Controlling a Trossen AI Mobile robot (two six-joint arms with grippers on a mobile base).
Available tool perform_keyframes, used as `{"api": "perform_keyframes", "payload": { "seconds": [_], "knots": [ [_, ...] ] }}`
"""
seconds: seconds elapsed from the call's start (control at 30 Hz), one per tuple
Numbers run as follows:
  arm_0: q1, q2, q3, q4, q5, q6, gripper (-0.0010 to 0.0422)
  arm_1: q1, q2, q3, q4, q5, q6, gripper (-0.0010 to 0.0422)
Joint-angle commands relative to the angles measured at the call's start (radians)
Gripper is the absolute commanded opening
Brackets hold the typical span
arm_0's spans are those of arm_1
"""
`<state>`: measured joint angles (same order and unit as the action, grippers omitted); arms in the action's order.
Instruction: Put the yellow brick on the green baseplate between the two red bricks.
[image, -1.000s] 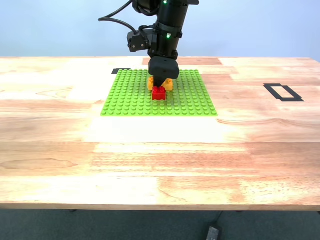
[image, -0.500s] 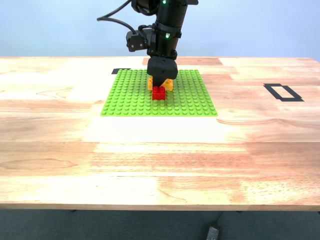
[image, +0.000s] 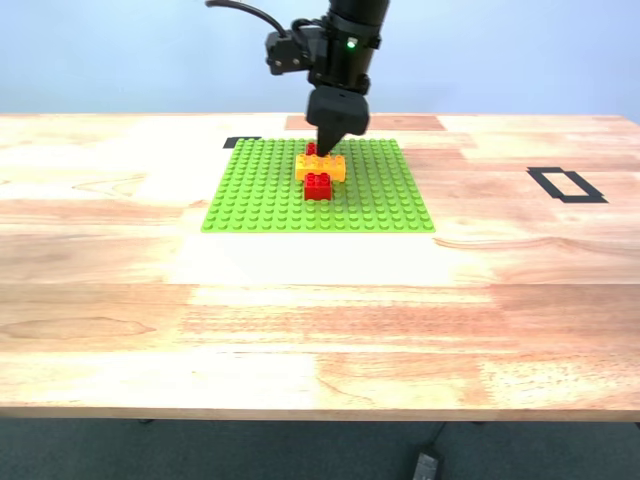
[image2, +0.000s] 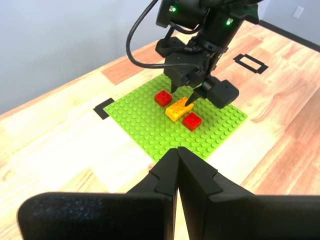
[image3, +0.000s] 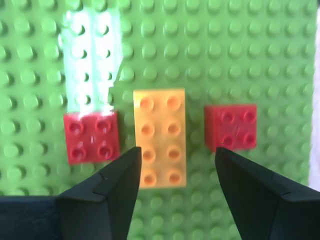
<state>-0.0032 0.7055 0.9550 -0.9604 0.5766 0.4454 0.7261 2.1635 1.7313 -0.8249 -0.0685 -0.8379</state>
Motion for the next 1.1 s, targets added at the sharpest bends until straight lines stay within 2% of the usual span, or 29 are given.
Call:
{"api": "perform_keyframes", "payload": {
  "seconds": [0.03,0.13,0.33,0.47,1.1],
  "knots": [
    [0.000,0.000,0.000,-0.005,0.000,0.006,0.0000,-0.008,-0.021,-0.045,0.022,0.001,-0.003,0.0170],
    [0.000,0.000,0.000,-0.005,0.000,0.006,0.0000,-0.005,-0.031,-0.069,0.043,-0.004,-0.006,0.0120],
    [0.000,0.000,0.000,-0.006,0.000,0.006,0.0000,0.003,-0.008,-0.046,0.048,-0.008,0.007,-0.0005],
    [0.000,0.000,0.000,-0.004,0.000,0.007,0.0000,0.007,0.002,-0.038,0.044,-0.015,0.012,0.0016],
    [0.000,-0.002,0.000,-0.005,0.000,0.007,0.0000,0.012,0.056,-0.046,0.086,-0.033,0.021,0.0015]
  ]
}}
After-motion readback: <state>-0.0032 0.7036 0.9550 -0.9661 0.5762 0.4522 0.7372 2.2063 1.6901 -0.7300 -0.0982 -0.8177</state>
